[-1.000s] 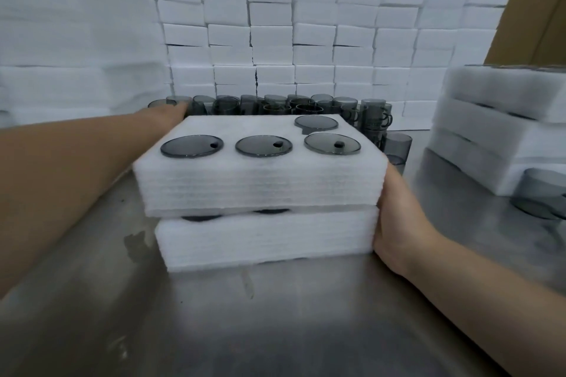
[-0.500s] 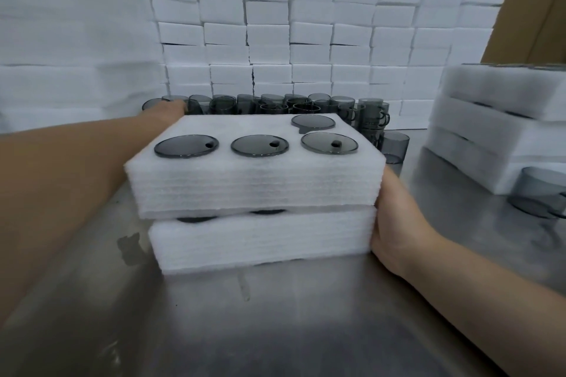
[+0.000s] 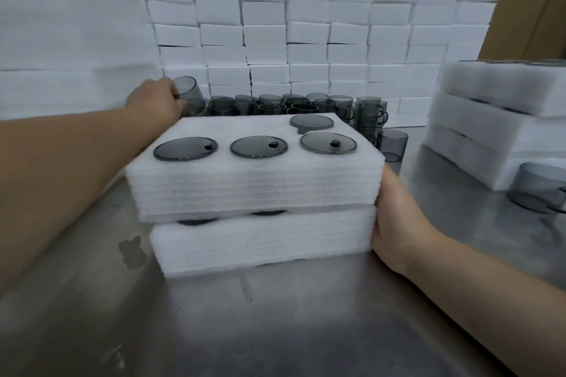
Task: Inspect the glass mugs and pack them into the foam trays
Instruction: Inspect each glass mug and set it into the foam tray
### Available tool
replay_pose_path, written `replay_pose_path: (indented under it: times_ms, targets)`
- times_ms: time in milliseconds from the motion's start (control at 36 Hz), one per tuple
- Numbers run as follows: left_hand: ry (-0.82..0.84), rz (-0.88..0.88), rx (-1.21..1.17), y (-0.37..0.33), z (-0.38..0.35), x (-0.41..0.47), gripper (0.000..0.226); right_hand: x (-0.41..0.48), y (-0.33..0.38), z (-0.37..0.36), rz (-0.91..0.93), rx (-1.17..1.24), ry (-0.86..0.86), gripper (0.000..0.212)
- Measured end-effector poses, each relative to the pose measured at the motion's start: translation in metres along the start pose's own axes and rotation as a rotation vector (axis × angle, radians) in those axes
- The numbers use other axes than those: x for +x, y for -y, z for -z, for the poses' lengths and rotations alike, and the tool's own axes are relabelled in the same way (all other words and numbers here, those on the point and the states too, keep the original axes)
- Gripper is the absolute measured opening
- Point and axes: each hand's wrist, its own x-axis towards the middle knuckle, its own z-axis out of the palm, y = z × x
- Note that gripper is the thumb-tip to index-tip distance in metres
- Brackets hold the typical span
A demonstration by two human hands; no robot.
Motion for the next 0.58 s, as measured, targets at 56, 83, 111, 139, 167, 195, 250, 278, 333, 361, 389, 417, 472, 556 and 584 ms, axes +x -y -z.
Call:
replay_pose_path:
  times_ms: [56, 83, 111, 139, 167, 195, 250, 278, 333, 361, 389, 417, 472, 556, 584]
  targets:
    - [-0.048, 0.019, -0.055, 0.002, 0.008, -0.002, 0.030, -0.002, 0.002, -0.002, -0.012, -0.009, -0.006, 0.044]
    - [-0.069, 0.027, -0.081, 0.003, 0.013, -0.003, 0.029, -0.001, 0.001, -0.001, -0.015, -0.010, -0.014, 0.044]
    - [-0.092, 0.034, -0.107, 0.003, 0.019, -0.005, 0.029, -0.001, 0.001, -0.001, -0.017, -0.010, -0.014, 0.044]
    - [-0.117, 0.042, -0.137, 0.003, 0.025, -0.006, 0.030, -0.001, 0.001, -0.001, -0.013, -0.008, -0.017, 0.044]
    - [-0.143, 0.053, -0.170, 0.004, 0.032, -0.008, 0.031, -0.001, 0.001, -0.002, -0.015, -0.003, -0.021, 0.043]
    - [-0.169, 0.063, -0.206, 0.003, 0.039, -0.010, 0.032, -0.002, 0.002, -0.002, -0.017, -0.003, -0.022, 0.042]
    - [-0.211, 0.075, -0.286, 0.002, 0.053, -0.016, 0.032, -0.002, 0.002, -0.003, -0.008, 0.006, -0.019, 0.041]
    - [-0.233, 0.078, -0.328, 0.000, 0.060, -0.019, 0.032, -0.003, 0.003, -0.004, -0.006, 0.016, -0.020, 0.041]
    - [-0.282, 0.099, -0.432, -0.009, 0.075, -0.029, 0.031, -0.002, 0.003, -0.005, -0.004, 0.019, -0.027, 0.041]
    - [-0.308, 0.115, -0.504, -0.015, 0.083, -0.036, 0.029, -0.003, 0.003, -0.005, -0.005, 0.023, -0.032, 0.040]
    - [-0.329, 0.128, -0.587, -0.022, 0.091, -0.043, 0.025, -0.003, 0.003, -0.005, -0.008, 0.031, -0.035, 0.039]
    - [-0.343, 0.135, -0.678, -0.029, 0.098, -0.051, 0.019, -0.004, 0.003, -0.005, -0.010, 0.033, -0.039, 0.039]
    - [-0.358, 0.137, -0.838, -0.045, 0.114, -0.071, 0.010, -0.004, 0.003, -0.007, -0.005, 0.038, -0.055, 0.038]
    - [-0.379, 0.137, -1.076, -0.071, 0.137, -0.110, 0.014, -0.005, 0.003, -0.007, 0.012, 0.051, -0.076, 0.037]
    - [-0.383, 0.144, -1.178, -0.080, 0.143, -0.126, 0.016, -0.005, 0.003, -0.008, 0.016, 0.053, -0.080, 0.037]
